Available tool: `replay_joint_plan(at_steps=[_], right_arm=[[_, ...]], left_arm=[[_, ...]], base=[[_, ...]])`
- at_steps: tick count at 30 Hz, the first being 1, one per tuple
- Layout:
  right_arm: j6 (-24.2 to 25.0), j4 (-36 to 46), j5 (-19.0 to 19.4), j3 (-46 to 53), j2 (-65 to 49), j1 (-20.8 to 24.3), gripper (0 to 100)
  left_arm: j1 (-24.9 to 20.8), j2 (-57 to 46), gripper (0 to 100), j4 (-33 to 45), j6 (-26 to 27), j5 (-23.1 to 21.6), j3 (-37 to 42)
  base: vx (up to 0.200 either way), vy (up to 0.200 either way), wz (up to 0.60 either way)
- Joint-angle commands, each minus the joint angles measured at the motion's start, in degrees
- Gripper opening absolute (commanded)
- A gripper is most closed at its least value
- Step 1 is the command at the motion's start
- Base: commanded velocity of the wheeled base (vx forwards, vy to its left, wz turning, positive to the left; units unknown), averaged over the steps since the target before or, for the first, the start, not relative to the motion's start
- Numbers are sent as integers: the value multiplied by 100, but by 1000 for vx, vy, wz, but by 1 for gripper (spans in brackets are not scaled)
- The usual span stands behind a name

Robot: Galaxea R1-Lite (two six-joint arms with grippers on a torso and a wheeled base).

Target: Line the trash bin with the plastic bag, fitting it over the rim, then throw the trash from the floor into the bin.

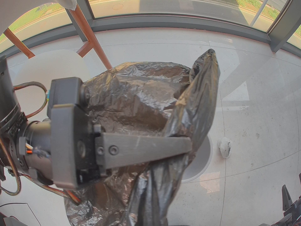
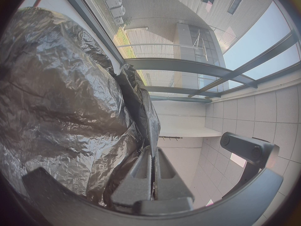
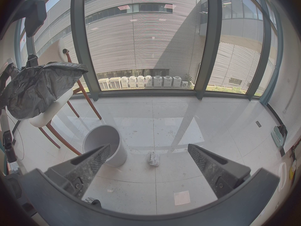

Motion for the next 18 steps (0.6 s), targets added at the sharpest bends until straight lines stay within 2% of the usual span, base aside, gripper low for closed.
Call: replay_joint_plan(at_steps=[1,8,18], right_arm=[[-3,-1,-2,101,-93,4,100],[6,-1,-2,101,-93,4,100],[6,-1,-2,101,-93,4,100]], left_arm=[[-276,559,0,-1,7,1,-299],[-733,1323,0,8,332,1,-791],[-1050,2070,0,8,332,1,-1520]], base=[[0,0,0],[0,0,0],[0,0,0]])
